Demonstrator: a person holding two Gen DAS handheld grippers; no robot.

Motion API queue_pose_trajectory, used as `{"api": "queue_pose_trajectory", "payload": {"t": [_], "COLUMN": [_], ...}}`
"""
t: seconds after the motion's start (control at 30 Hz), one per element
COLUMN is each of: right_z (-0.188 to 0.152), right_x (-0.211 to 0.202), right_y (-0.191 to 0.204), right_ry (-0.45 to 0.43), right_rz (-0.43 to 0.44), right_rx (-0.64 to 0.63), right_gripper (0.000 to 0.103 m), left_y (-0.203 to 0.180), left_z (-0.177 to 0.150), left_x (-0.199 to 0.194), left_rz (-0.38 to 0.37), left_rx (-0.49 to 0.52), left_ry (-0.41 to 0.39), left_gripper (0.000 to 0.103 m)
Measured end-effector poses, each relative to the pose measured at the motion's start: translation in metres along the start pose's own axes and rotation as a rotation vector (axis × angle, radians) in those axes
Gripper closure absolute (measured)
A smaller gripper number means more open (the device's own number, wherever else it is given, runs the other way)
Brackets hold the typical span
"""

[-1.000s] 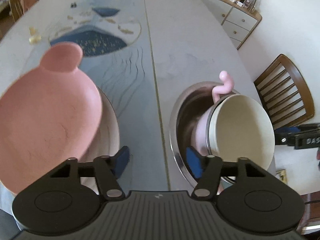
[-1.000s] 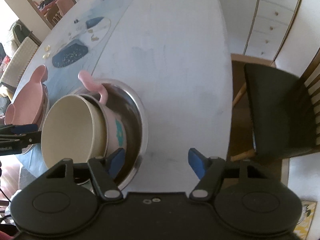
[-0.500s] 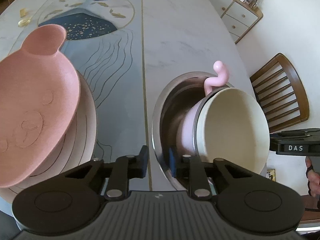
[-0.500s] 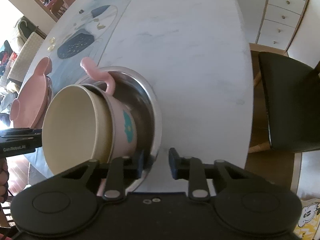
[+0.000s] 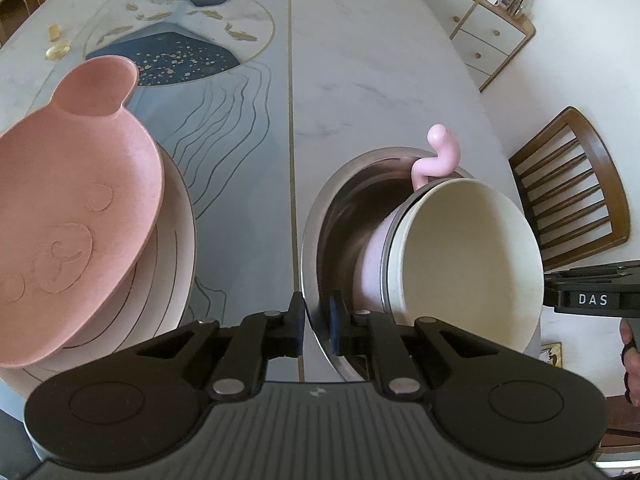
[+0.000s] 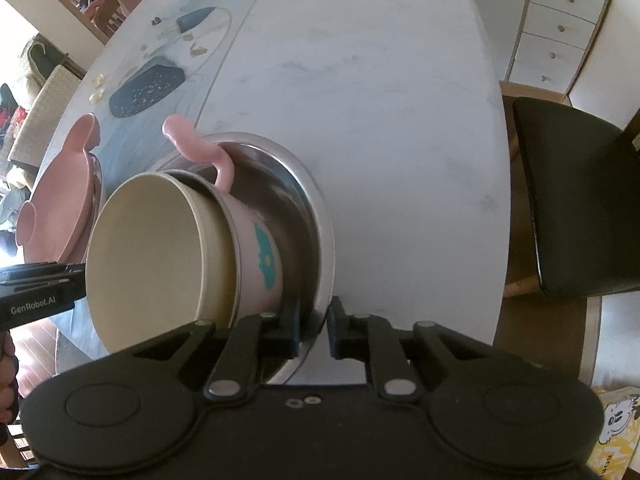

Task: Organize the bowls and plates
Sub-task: 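Lift the nested steel bowl and carry it over the pink bear plate stack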

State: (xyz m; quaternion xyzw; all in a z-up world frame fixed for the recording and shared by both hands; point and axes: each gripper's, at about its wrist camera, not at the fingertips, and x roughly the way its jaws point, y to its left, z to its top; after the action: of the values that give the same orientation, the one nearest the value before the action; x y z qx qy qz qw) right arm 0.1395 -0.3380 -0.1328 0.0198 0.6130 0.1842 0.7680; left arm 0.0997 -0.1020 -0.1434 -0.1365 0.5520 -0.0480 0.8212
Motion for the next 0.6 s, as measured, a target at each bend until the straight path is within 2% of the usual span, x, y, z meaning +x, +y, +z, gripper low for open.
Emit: {"api": "queue_pose_trajectory", "payload": {"t": [0.3, 0.6], "right_z": [0.004, 0.017], "right_x": [-0.007, -0.033], "right_y": [0.007, 0.023], "right_ry": [-0.016, -0.036], "right_rz": [-0.01, -0.012], "right_rx": [-0.001, -0.019], "right_gripper": [0.09, 0.09], "left_y": [0.0, 0.004], "left_z": [0.001, 0.012], "left_x": [-0.012, -0.04], "left_rz": [0.005, 0.008], "left_rx": [-0.009, -0.027], "left_ry": [-0.027, -0.052], "left_gripper": [0.093, 0.093]}}
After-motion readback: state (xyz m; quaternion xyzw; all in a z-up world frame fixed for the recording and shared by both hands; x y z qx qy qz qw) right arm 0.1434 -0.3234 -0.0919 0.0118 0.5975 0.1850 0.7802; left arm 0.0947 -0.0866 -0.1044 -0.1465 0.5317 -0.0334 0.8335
